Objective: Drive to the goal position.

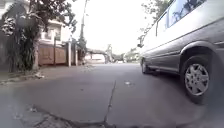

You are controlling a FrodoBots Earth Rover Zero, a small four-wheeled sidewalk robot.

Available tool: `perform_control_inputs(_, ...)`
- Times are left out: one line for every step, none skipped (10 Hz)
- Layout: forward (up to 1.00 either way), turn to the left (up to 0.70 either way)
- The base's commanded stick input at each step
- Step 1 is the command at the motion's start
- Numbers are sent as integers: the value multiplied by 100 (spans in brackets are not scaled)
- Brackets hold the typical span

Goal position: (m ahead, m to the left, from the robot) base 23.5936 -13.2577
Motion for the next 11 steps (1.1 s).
perform_control_inputs(100, 0)
perform_control_inputs(100, 0)
perform_control_inputs(100, 0)
perform_control_inputs(100, 0)
perform_control_inputs(100, 0)
perform_control_inputs(100, 0)
perform_control_inputs(100, 0)
perform_control_inputs(100, 0)
perform_control_inputs(100, 0)
perform_control_inputs(100, 0)
perform_control_inputs(100, 0)
